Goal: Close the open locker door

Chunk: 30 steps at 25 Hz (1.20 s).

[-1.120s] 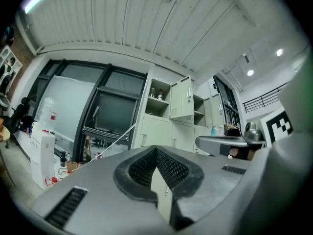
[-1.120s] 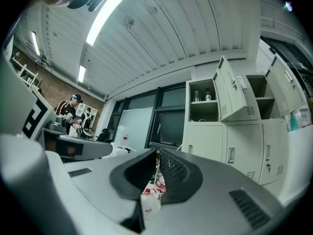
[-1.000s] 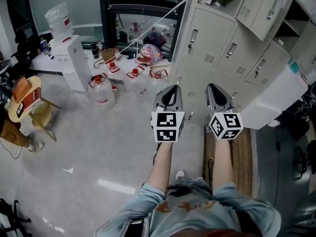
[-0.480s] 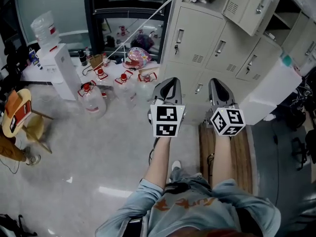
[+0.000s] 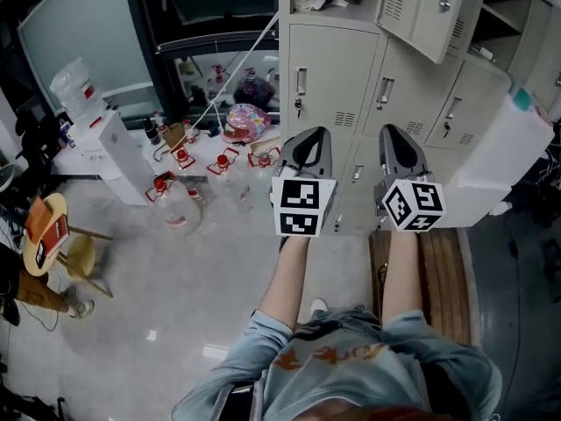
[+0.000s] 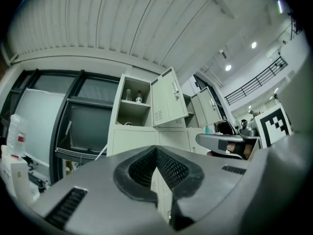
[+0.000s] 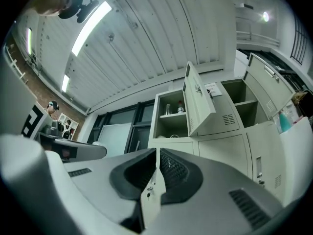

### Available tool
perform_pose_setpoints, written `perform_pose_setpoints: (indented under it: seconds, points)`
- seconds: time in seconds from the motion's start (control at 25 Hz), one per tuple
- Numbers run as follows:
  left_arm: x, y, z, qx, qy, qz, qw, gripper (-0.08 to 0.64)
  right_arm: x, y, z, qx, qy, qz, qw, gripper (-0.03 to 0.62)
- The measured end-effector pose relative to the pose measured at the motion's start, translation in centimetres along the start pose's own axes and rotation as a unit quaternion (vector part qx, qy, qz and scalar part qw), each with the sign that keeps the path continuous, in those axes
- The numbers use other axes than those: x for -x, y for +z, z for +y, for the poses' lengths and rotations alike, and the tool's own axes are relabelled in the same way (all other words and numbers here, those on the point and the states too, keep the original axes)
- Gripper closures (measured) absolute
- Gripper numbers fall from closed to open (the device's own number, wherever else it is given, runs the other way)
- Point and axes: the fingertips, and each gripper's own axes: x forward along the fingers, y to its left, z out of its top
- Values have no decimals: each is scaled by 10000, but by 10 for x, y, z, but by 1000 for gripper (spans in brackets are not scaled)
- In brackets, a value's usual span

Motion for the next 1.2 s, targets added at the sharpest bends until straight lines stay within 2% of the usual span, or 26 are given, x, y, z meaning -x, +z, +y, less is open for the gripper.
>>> perform_pose_setpoints:
  seconds: [0.12, 0.4, 0.68, 0.76, 0.84, 1.2]
  points:
    - [-39, 17, -8, -69, -130, -197, 9997, 541, -21, 18, -33, 23, 29, -251, 9997, 554]
    - [-114, 56, -37, -473, -558, -586, 9956, 541, -57, 67, -87, 639, 57, -644, 9959, 552]
    - [-158, 89, -67, -526, -743, -1004, 9908, 541, -57, 104, -110, 1045, 230, -936, 9898, 549]
    - [-167, 96, -76, -564, -811, -1066, 9894, 541, -56, 111, -115, 1128, 300, -979, 9883, 507]
    - [-174, 102, -84, -574, -891, -1169, 9875, 541, -55, 117, -122, 1171, 341, -1004, 9874, 466]
    - [-196, 111, -99, -672, -930, -1331, 9844, 541, -67, 114, -155, 840, 476, -1056, 9897, 437]
